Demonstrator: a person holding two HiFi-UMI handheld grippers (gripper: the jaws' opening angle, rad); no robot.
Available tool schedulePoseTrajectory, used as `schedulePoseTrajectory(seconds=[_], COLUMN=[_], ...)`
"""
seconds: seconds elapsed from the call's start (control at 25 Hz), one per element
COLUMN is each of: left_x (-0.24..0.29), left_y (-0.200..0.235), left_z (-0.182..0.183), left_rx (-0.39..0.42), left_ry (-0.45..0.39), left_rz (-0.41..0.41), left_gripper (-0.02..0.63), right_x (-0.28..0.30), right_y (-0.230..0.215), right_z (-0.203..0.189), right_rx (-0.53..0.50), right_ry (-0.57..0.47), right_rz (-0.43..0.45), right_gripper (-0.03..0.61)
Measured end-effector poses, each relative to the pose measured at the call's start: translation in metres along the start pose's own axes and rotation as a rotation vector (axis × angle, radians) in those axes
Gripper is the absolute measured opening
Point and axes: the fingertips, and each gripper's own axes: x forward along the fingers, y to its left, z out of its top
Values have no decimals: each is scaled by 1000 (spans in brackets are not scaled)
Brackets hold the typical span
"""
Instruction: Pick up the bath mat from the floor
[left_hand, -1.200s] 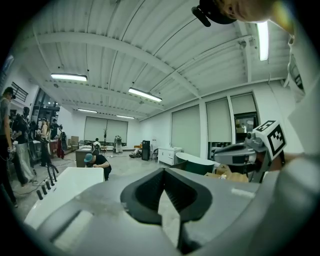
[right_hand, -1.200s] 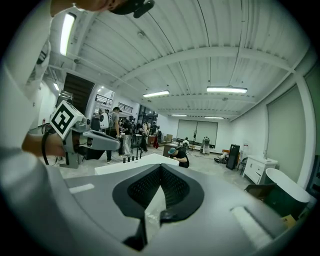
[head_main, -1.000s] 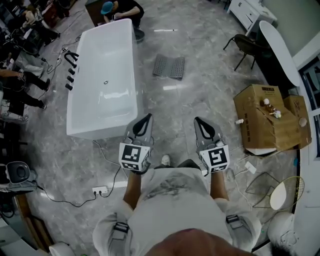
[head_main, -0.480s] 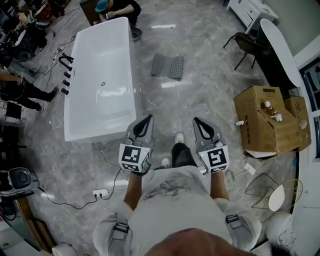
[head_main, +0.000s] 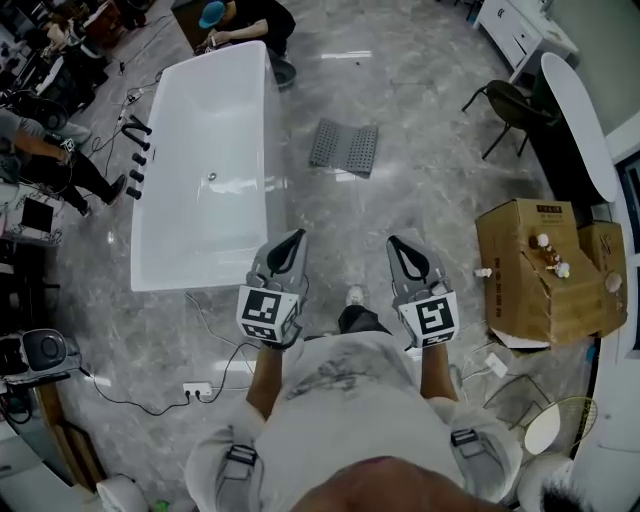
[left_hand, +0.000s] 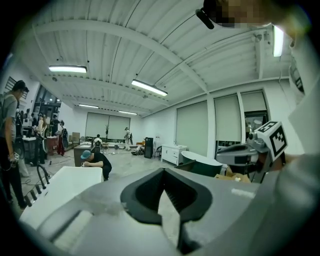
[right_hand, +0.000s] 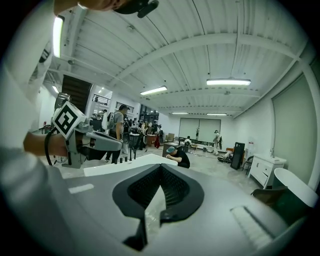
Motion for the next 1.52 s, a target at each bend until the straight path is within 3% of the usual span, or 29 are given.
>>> schedulePoseTrajectory(seconds=[0.48,0.84,1.12,1.52], left_x=[71,114,162,232], left_y=[4,15,53,135], left_z=[22,26,33,52], left_rx=[10,38,4,22], left_ry=[14,23,6,3], left_rz=[50,26,1,-26], left_gripper=[2,2,2,2], right_x=[33,56,108,210], right_y=[-73,-110,-135,-168], right_z=[7,1,8,23], right_rx=[2,17,-9,-25], right_ry=[-36,-12,-1,12], right_rz=[57,25,8,-20], right_gripper=[2,2,2,2])
